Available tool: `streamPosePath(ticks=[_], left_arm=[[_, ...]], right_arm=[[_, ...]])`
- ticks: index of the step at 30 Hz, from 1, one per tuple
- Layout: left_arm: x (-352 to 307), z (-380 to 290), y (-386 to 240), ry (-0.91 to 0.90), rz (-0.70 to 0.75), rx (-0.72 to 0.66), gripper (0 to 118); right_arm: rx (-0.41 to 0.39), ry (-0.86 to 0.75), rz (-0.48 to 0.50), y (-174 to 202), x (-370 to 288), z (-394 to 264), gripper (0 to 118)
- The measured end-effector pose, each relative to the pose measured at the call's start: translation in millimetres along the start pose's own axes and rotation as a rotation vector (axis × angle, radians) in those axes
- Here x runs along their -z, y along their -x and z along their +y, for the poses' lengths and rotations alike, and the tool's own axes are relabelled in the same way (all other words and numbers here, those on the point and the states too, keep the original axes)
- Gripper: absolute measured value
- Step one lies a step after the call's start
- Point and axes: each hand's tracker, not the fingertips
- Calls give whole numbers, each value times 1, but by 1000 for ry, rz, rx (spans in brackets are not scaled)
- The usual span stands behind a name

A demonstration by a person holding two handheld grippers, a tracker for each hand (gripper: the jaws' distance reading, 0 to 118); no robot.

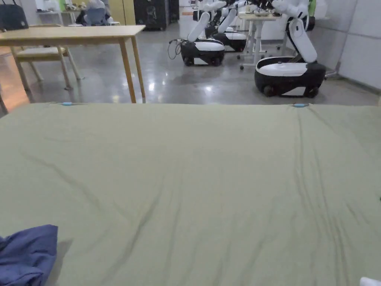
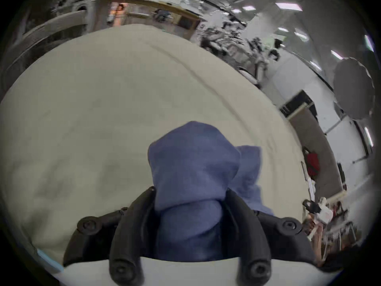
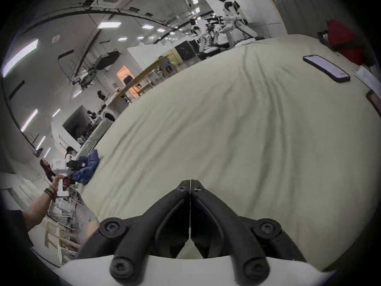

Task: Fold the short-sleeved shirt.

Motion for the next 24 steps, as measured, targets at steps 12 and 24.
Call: streamPosePath(ticks=[12, 24], left_arm=[[-97, -2, -62, -488, 198, -17, 0], [-82, -26, -435, -829, 34, 392, 0]], right_arm=[[-26, -52, 38, 3, -26, 11, 1], [-507, -578, -172, 101, -116, 198, 1]])
